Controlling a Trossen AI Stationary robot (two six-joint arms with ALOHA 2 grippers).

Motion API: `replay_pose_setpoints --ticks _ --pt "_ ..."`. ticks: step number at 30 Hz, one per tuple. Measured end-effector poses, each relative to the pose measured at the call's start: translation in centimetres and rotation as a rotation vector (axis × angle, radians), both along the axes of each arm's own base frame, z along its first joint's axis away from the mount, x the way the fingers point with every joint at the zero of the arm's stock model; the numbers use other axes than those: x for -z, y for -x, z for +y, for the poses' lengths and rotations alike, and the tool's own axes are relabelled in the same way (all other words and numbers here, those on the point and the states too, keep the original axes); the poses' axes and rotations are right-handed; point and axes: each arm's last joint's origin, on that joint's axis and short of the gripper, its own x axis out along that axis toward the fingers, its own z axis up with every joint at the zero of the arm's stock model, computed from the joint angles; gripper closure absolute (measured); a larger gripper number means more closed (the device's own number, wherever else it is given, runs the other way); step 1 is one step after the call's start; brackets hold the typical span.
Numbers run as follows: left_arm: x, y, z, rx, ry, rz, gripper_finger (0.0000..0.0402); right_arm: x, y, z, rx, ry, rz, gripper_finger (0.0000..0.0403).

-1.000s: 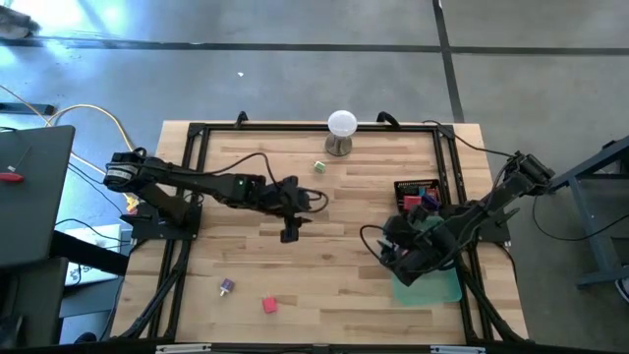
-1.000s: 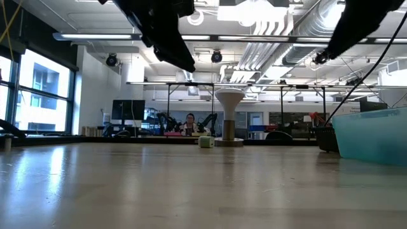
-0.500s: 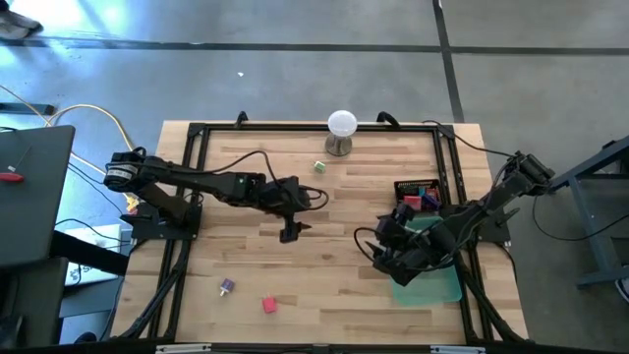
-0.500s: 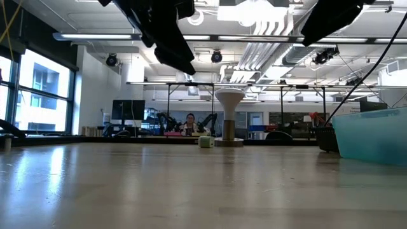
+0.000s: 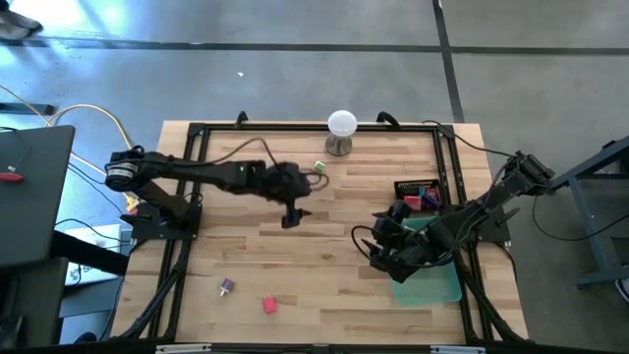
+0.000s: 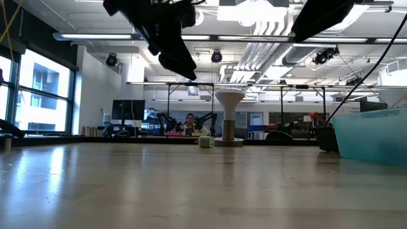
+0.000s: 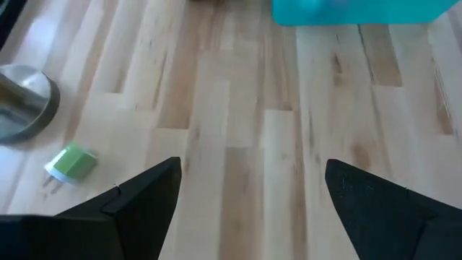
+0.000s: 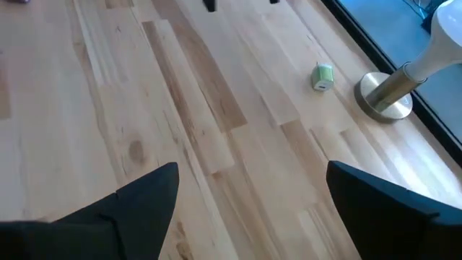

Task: Pick & Place Office items
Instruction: Put the green charger adapter into the green bin

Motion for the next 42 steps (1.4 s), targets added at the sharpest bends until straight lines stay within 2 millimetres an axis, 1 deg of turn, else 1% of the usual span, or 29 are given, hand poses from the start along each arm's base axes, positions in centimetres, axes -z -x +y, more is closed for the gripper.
replay_pose_setpoints --ticks 3,6,11,14,18,20,25,28,32,37,42 --pt "0.0 0.2 1.9 0.078 0.016 -0.006 0.0070 0.0 0.0 0.0 0.001 -0.002 -0.004 0.0062" --pt "-0.1 0.5 3.9 0.142 -0.006 -0.018 0.0070 0.0 0.0 0.0 0.001 -0.003 -0.005 0.0062" --pt "0.0 0.8 7.4 0.107 -0.097 -0.053 0.0070 0.0 0.0 0.0 0.005 -0.006 -0.007 0.0062" --pt "0.9 0.5 9.5 0.058 -0.091 -0.054 0.0070 0.0 0.0 0.0 0.006 -0.006 -0.008 0.0062" --pt "3.3 -0.2 11.7 0.065 -0.053 -0.027 0.0070 0.0 -0.1 0.0 0.006 -0.008 -0.009 0.0062" --pt "4.5 -0.4 12.5 0.072 -0.046 -0.006 0.0070 0.0 -0.1 0.0 0.007 -0.009 -0.011 0.0062" --pt "6.5 -1.4 13.8 0.103 -0.073 -0.028 0.0070 0.0 -0.2 0.1 0.007 -0.013 -0.018 0.0062" --pt "7.2 -2.0 14.1 0.110 -0.071 -0.053 0.0070 0.0 -0.2 0.1 0.006 -0.013 -0.018 0.0062" --pt "7.9 -2.3 14.4 0.062 -0.049 -0.049 0.0070 0.0 -0.2 0.1 0.006 -0.013 -0.017 0.0062" --pt "8.1 -2.4 14.3 -0.026 -0.001 -0.033 0.0070 0.0 -0.2 0.1 0.006 -0.013 -0.017 0.0062" --pt "8.1 -2.4 14.3 -0.051 0.018 -0.040 0.0070 0.0 -0.2 0.1 0.006 -0.013 -0.018 0.0062"
